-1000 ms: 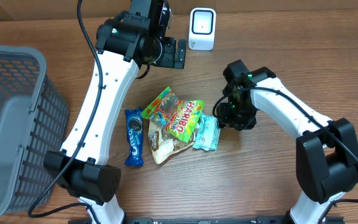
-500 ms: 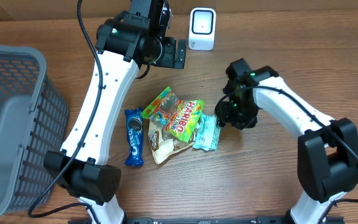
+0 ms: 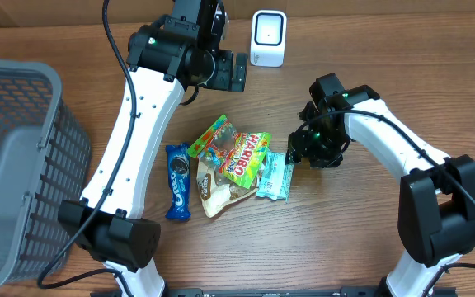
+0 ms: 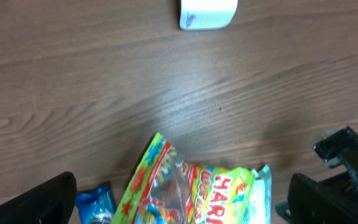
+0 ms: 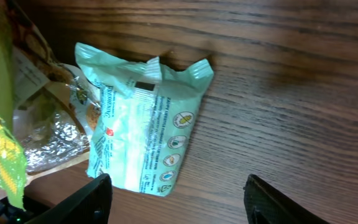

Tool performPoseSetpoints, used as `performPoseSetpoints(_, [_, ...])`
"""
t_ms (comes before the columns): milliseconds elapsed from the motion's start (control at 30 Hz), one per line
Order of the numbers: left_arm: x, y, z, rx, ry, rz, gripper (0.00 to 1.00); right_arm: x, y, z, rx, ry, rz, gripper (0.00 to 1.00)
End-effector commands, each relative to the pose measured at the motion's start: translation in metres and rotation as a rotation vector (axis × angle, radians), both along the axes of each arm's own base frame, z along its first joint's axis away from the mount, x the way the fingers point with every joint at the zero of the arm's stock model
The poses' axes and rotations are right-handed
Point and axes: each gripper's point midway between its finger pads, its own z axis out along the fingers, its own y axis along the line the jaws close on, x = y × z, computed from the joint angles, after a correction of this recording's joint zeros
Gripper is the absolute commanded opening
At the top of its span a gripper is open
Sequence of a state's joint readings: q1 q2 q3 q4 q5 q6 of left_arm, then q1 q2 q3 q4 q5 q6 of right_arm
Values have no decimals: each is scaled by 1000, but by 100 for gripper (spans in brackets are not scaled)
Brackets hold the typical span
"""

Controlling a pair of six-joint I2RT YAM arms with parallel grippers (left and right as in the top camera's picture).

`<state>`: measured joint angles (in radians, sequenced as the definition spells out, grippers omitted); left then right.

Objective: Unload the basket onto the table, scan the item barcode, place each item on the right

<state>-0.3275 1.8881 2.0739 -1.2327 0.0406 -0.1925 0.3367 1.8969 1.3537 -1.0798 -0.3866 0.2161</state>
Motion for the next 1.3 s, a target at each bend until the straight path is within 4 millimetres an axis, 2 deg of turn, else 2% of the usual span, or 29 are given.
performPoseSetpoints(0, [4, -4, 1, -8, -14, -1, 100, 2, 6, 5, 28, -25, -10, 69])
performPoseSetpoints(133, [4, -4, 1, -8, -13, -1, 100, 8, 8, 1, 37, -42, -40, 69])
performPoseSetpoints(267, [4, -4, 1, -8, -13, -1, 100, 0, 10, -14, 34, -31, -47, 67])
performPoseSetpoints(467, [3, -5, 1, -8, -13, -2, 100, -15, 19, -39, 19, -45, -20, 51])
performPoseSetpoints(533, [3, -5, 1, -8, -13, -2, 100, -15, 19, -44, -19, -69, -13, 50])
performPoseSetpoints(667, [3, -5, 1, -8, -13, -2, 100, -6, -1, -54, -190, -139, -46, 50])
performPoseSetpoints(767, [3, -5, 1, -8, -13, -2, 100, 6, -23, -56, -351, -219, -69, 50])
performPoseSetpoints(933, [3, -5, 1, -8, -13, -2, 100, 24, -65, -50, -566, -315, -125, 51])
performPoseSetpoints(1033, [3, -5, 1, -8, -13, -2, 100, 40, -78, -42, -604, -361, -153, 51])
performPoseSetpoints(1133, [3, -5, 1, -8, -13, -2, 100, 60, -74, -31, -577, -424, -105, 55])
performPoseSetpoints(1167, [3, -5, 1, -8, -13, -2, 100, 73, -68, -20, -560, -468, -95, 59])
performPoseSetpoints(1233, [3, -5, 1, -8, -13, -2, 100, 87, -63, -7, -544, -511, -93, 63])
performPoseSetpoints(1267, [3, -5, 1, -8, -13, -2, 100, 101, -60, 9, -529, -546, -102, 64])
